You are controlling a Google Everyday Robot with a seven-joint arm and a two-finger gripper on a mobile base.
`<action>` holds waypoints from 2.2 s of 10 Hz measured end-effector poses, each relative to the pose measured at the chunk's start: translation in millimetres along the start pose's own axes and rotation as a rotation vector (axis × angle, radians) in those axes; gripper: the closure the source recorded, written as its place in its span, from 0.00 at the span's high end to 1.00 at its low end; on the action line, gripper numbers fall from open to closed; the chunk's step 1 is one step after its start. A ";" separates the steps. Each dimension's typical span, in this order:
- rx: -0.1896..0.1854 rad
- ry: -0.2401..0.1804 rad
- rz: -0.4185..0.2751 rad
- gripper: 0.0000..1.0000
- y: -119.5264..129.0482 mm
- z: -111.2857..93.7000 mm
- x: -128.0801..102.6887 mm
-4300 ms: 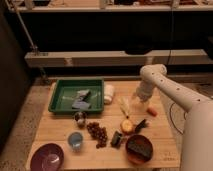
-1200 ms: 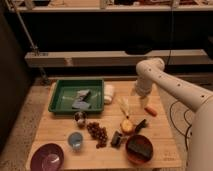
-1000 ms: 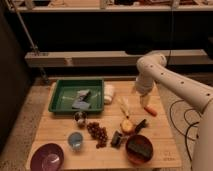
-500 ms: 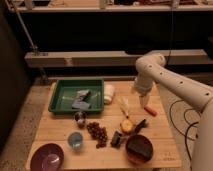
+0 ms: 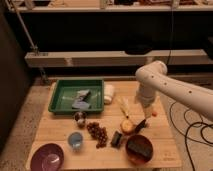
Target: Wipe tray with eraser
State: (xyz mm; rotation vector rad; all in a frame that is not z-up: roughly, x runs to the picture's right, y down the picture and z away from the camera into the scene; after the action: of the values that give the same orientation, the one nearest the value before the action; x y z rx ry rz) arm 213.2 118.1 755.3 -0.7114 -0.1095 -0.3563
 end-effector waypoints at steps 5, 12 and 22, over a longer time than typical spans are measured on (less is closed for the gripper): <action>-0.049 -0.091 -0.019 0.65 69.8 -24.9 11.0; -0.004 -0.120 -0.001 0.65 140.4 13.6 -29.4; 0.007 -0.114 -0.100 0.65 141.2 40.6 -68.3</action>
State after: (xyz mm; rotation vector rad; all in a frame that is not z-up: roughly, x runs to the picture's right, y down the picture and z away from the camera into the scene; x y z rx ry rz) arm 200.6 263.0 683.7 -0.7205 -0.2544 -0.4107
